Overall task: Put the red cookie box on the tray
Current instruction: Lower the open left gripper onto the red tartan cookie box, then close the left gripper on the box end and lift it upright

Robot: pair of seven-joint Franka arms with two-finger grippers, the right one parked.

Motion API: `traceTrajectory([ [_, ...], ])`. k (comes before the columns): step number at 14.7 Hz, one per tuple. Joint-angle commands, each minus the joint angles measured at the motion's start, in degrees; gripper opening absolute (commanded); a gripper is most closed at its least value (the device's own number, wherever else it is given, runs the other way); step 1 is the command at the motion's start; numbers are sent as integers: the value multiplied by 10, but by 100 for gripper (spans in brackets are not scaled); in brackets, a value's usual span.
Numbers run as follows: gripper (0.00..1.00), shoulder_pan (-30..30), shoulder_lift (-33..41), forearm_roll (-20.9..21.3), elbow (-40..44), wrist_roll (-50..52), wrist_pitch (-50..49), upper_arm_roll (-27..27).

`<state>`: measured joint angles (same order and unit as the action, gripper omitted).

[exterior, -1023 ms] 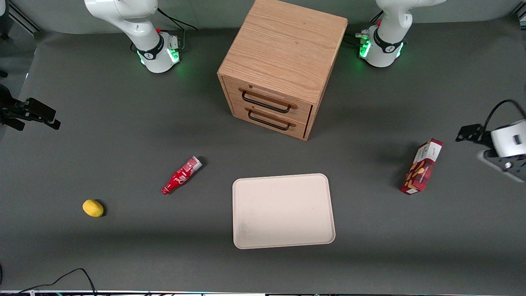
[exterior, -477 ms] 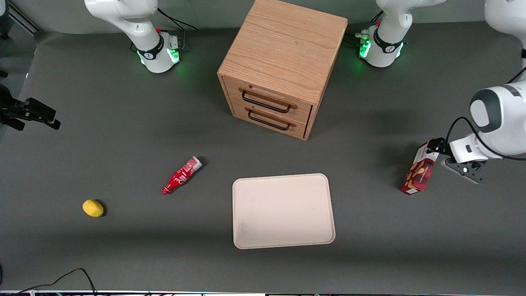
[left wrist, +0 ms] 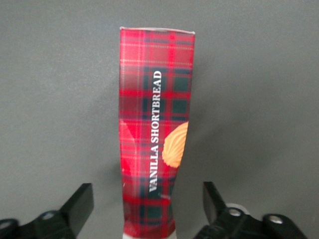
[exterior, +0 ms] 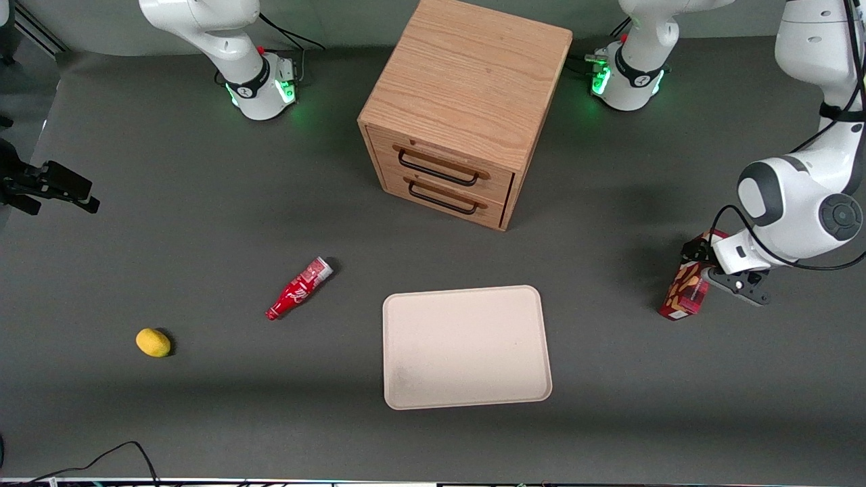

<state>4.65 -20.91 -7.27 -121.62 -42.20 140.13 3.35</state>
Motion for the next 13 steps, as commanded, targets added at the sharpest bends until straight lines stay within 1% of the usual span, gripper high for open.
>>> traceTrajectory([
  [1,23,-2,4,-13,-17,-10,21,0],
  [2,5,-2,0,-13,-15,-8,23,0],
  [3,0,-2,-5,-13,-13,-8,25,0],
  [5,0,-1,-6,-13,-12,-8,26,0],
  [8,0,-1,1,-13,8,-9,-4,0],
  [10,0,-1,13,-13,44,-6,-62,1],
  [13,0,-1,31,-13,137,32,-214,1],
])
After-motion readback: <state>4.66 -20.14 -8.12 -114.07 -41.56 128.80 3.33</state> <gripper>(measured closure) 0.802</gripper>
